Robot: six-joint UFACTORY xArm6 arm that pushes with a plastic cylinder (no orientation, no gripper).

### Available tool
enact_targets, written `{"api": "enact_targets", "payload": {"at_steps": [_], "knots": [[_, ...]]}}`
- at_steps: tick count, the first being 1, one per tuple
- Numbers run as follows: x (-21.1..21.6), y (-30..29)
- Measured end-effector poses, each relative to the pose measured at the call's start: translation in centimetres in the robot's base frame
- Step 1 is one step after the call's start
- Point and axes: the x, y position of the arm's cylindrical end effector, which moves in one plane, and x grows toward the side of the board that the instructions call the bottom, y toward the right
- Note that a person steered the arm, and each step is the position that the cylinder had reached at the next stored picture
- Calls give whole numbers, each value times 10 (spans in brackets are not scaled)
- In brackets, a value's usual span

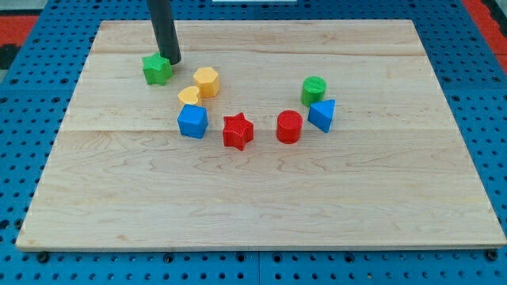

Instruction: Move red circle towards top left

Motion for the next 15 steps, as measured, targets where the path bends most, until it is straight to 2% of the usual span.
{"api": "enact_targets", "payload": {"at_steps": [1,2,4,5,6,7,8,9,10,11,12,13,14,15], "knots": [[-30,0],[-35,-22],[-17,-23],[12,-22],[14,-14],[22,-36],[45,-93],[80,-88],[84,-32],[125,-32],[125,2],[99,11],[77,4],[77,-7]]}}
